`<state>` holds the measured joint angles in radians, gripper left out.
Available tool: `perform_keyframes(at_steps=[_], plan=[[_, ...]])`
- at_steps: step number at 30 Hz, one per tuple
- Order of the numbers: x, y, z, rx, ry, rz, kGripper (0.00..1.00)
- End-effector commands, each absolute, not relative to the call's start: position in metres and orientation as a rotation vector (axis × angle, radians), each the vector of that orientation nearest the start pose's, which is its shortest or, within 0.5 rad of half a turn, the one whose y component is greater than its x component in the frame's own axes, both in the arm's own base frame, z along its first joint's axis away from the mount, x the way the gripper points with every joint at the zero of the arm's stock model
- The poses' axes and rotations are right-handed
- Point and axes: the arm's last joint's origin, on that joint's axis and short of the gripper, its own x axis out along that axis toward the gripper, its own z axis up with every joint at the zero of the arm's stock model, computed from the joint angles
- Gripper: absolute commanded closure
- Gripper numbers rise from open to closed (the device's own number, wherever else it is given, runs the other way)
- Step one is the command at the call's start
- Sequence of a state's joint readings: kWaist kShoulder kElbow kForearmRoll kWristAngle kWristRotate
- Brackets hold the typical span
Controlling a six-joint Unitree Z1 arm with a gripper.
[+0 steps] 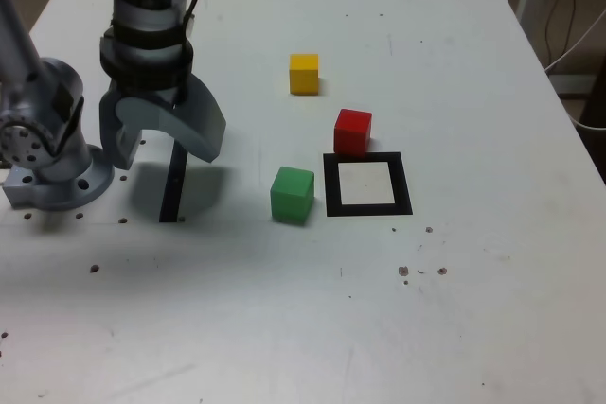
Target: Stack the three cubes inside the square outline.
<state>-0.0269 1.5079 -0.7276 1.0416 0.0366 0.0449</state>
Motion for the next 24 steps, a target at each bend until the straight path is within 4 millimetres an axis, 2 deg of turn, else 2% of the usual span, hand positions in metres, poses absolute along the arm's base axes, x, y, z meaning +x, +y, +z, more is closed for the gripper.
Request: perform_keyframes(at_steps=[1, 24], plan=[[0.1427, -0.0024, 0.2260, 0.090, 1.820, -0.035, 0.01], [0.1443, -0.0027, 0.2284, 0.085, 1.817, -0.040, 0.01]])
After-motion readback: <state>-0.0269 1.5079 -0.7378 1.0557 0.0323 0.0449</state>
